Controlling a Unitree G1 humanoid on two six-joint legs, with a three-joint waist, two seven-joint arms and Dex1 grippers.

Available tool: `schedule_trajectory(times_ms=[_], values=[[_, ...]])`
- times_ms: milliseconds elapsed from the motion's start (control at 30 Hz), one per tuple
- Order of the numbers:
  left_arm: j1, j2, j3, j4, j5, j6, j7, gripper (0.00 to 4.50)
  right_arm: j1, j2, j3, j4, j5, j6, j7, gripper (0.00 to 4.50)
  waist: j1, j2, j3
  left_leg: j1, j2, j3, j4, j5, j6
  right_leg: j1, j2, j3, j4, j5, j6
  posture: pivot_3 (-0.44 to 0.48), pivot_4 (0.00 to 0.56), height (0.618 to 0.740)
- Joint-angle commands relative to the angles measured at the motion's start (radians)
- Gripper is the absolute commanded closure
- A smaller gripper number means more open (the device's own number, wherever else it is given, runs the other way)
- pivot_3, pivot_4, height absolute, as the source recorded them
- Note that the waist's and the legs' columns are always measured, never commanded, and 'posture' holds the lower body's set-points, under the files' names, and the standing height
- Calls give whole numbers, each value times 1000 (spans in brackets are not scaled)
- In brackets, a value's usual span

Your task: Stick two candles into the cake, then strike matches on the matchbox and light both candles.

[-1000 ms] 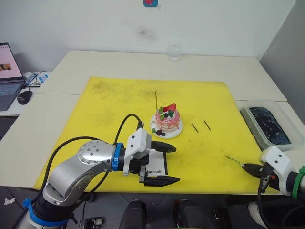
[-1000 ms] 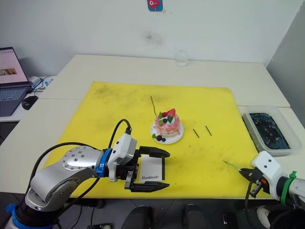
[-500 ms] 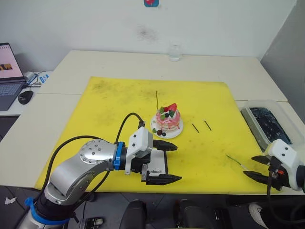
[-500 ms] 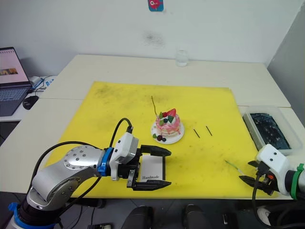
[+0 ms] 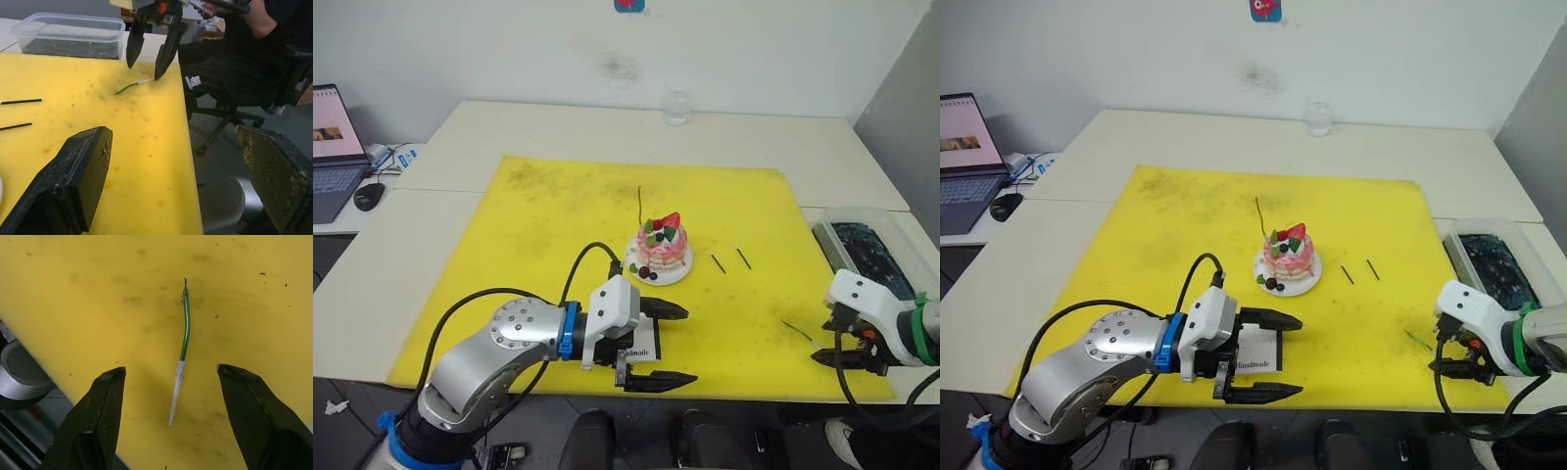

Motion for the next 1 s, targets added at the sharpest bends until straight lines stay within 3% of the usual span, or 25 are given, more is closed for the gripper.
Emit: schedule_trajectory(times_ms=[33,567,667,900,1000], values=[[-7,-14,-12,-42,9,-16,16,0,-35,-15,49,25,-27,-16,-8,1411,0,0,0,0,0,0,0,0,0,0,0,0,0,0,0,0,150,740],[3,-35,-36,-44,28,-29,33,0,-40,23,99,41,-43,-40,-28,1411,0,0,0,0,0,0,0,0,0,0,1,0,1,0,1,0,150,740],[7,-33,-34,-38,31,-36,28,0,-35,24,103,40,-45,-42,-32,1960,0,0,0,1,0,0,0,0,0,0,1,0,1,0,1,0,150,740],[15,-33,-30,-31,35,-46,25,0,-44,31,122,35,-44,-36,-44,4448,0,0,0,1,0,0,0,0,0,0,1,0,1,0,1,0,150,740],[15,-35,-31,-31,36,-46,28,0,-61,30,122,42,-39,-26,-43,4482,0,0,0,1,0,0,0,0,0,0,1,0,1,0,1,0,150,740]])
